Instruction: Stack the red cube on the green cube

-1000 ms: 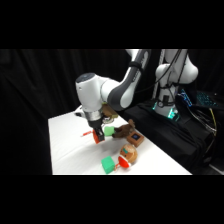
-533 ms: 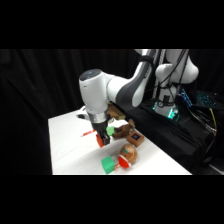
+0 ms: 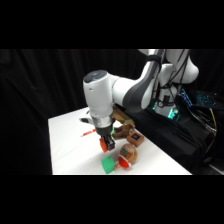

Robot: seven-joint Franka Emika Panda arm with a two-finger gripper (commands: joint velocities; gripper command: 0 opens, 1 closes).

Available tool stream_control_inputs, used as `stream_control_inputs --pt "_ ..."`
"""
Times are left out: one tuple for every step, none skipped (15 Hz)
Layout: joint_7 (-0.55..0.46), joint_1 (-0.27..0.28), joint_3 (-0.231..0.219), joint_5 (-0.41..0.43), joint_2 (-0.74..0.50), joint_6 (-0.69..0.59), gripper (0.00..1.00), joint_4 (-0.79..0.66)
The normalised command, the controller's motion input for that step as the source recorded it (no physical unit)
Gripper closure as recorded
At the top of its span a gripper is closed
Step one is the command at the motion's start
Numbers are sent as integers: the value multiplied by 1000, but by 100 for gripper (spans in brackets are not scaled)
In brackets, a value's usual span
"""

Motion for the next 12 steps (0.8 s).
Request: stream_control_inputs --pt "106 56 56 75 28 -9 75 55" --pt "96 53 50 75 58 9 75 78" --pt "73 46 47 79 89 39 75 101" --pt "40 37 45 82 107 56 75 117" --pt "19 28 40 82 127 90 75 128" --pt "5 20 37 88 133 111 75 132" --pt "26 30 13 58 135 135 75 134" --pt "1 18 13 64 139 145 75 139" --pt "-15 10 12 71 138 147 75 141" --pt "-27 2 14 86 130 128 75 142" --pt "-28 4 12 88 117 113 75 137" --pt "-41 2 17 97 105 114 75 131"
